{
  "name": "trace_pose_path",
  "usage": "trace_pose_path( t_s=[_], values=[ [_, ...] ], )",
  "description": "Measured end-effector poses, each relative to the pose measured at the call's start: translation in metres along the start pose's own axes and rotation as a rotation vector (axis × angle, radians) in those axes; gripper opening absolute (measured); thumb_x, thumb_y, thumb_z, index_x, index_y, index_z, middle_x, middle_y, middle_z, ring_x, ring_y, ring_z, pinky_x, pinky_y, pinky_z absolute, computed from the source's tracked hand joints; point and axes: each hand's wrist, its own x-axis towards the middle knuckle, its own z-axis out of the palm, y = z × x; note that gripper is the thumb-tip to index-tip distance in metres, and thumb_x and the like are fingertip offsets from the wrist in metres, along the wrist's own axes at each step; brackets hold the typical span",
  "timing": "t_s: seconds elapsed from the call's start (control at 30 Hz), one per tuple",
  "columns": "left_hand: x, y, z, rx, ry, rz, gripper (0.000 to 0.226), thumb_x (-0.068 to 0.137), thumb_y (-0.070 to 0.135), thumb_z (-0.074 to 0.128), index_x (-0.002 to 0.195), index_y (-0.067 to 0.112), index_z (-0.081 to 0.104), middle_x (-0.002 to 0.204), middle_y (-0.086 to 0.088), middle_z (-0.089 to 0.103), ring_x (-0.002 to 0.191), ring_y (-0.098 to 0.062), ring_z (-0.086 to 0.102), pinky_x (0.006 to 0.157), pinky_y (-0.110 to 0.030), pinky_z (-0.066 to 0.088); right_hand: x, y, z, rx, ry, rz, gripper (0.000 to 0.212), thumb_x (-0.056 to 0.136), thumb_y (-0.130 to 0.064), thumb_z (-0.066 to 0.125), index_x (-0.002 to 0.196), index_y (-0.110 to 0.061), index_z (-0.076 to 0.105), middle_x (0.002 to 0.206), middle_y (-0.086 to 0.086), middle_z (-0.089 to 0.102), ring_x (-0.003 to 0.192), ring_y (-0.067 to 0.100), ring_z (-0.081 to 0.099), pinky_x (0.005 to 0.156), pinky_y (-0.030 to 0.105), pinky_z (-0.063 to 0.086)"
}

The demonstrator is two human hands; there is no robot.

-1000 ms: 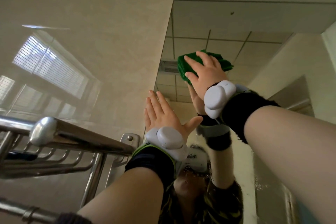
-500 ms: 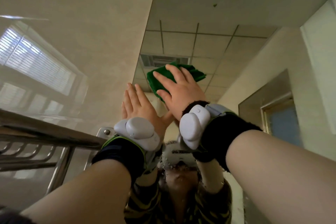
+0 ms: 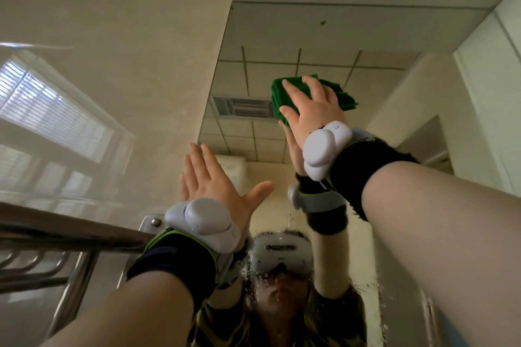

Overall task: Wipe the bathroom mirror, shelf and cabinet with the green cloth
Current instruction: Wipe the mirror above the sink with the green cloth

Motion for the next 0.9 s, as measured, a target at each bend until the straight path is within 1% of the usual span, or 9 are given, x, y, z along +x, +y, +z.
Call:
trace_pose_path(
  t_s=[0.1,0.23,0.33,0.47,0.5,0.57,0.67,0.8,0.9],
  values=[
    [0.000,0.001,-0.003,-0.003,-0.027,-0.006,0.132,0.048,0.090,0.024,0.149,0.009,0.000,0.157,-0.008,-0.007,0.144,-0.020,-0.005,0.114,-0.033,-0.003,-0.013,-0.005,0.000,0.008,0.021,0.008,0.048,0.093,-0.046,0.040,0.140,-0.041,0.031,0.149,-0.005,0.022,0.134,0.028,0.020,0.109,0.038,0.022],
    [-0.001,0.004,-0.009,-0.018,-0.082,-0.028,0.131,0.049,0.087,0.031,0.149,0.010,-0.005,0.157,-0.007,-0.012,0.144,-0.020,-0.008,0.114,-0.033,-0.004,-0.032,-0.005,-0.005,0.015,-0.020,-0.047,0.048,0.094,-0.044,0.040,0.141,-0.040,0.030,0.150,-0.005,0.021,0.135,0.027,0.018,0.111,0.037,0.020],
    [-0.002,0.008,-0.015,-0.004,-0.106,-0.026,0.131,0.049,0.088,0.029,0.149,0.009,-0.005,0.157,-0.008,-0.012,0.144,-0.021,-0.008,0.115,-0.034,-0.003,-0.046,-0.007,-0.008,0.021,-0.043,-0.040,0.048,0.094,-0.044,0.039,0.141,-0.042,0.028,0.150,-0.006,0.019,0.136,0.026,0.015,0.112,0.037,0.019],
    [-0.002,0.015,-0.023,-0.016,-0.135,-0.046,0.127,0.061,0.080,0.051,0.149,0.008,-0.006,0.157,-0.009,-0.011,0.144,-0.022,-0.007,0.115,-0.035,-0.002,-0.073,-0.010,-0.011,0.040,-0.078,-0.070,0.049,0.094,-0.044,0.039,0.141,-0.043,0.026,0.152,-0.007,0.016,0.136,0.027,0.012,0.112,0.039,0.017],
    [-0.002,0.016,-0.025,-0.009,-0.132,-0.041,0.125,0.063,0.077,0.053,0.149,0.009,-0.006,0.157,-0.009,-0.011,0.144,-0.021,-0.008,0.115,-0.035,-0.002,-0.080,-0.010,-0.011,0.048,-0.089,-0.079,0.049,0.094,-0.045,0.038,0.141,-0.044,0.025,0.152,-0.008,0.015,0.137,0.025,0.010,0.112,0.038,0.016],
    [-0.002,0.021,-0.029,0.038,-0.134,0.017,0.122,0.066,0.078,0.050,0.148,0.009,-0.009,0.156,-0.009,-0.013,0.144,-0.020,-0.012,0.116,-0.034,-0.005,-0.089,-0.010,-0.010,0.042,-0.111,-0.097,0.050,0.094,-0.046,0.038,0.141,-0.045,0.023,0.152,-0.009,0.013,0.137,0.024,0.008,0.112,0.038,0.015],
    [0.000,0.038,-0.031,0.044,-0.157,0.090,0.127,0.061,0.086,0.043,0.148,0.011,-0.012,0.156,-0.005,-0.017,0.143,-0.017,-0.017,0.113,-0.031,-0.010,-0.082,-0.005,-0.012,0.023,-0.152,-0.119,0.050,0.094,-0.045,0.038,0.141,-0.045,0.021,0.152,-0.010,0.011,0.137,0.023,0.007,0.112,0.039,0.015],
    [-0.002,0.058,-0.019,-0.011,-0.175,0.083,0.129,0.061,0.084,0.049,0.148,0.009,-0.009,0.156,-0.008,-0.016,0.143,-0.019,-0.016,0.115,-0.033,-0.007,-0.053,0.013,-0.017,0.080,-0.151,0.015,0.049,0.094,-0.044,0.041,0.140,-0.047,0.025,0.152,-0.011,0.011,0.138,0.025,0.007,0.113,0.038,0.015],
    [-0.005,0.056,-0.006,0.004,-0.158,0.087,0.129,0.061,0.085,0.047,0.148,0.009,-0.011,0.155,-0.009,-0.018,0.142,-0.020,-0.018,0.114,-0.033,-0.010,-0.030,0.031,-0.021,0.045,-0.130,0.054,0.049,0.094,-0.044,0.041,0.140,-0.045,0.026,0.152,-0.009,0.013,0.136,0.027,0.012,0.112,0.037,0.017]
  ],
)
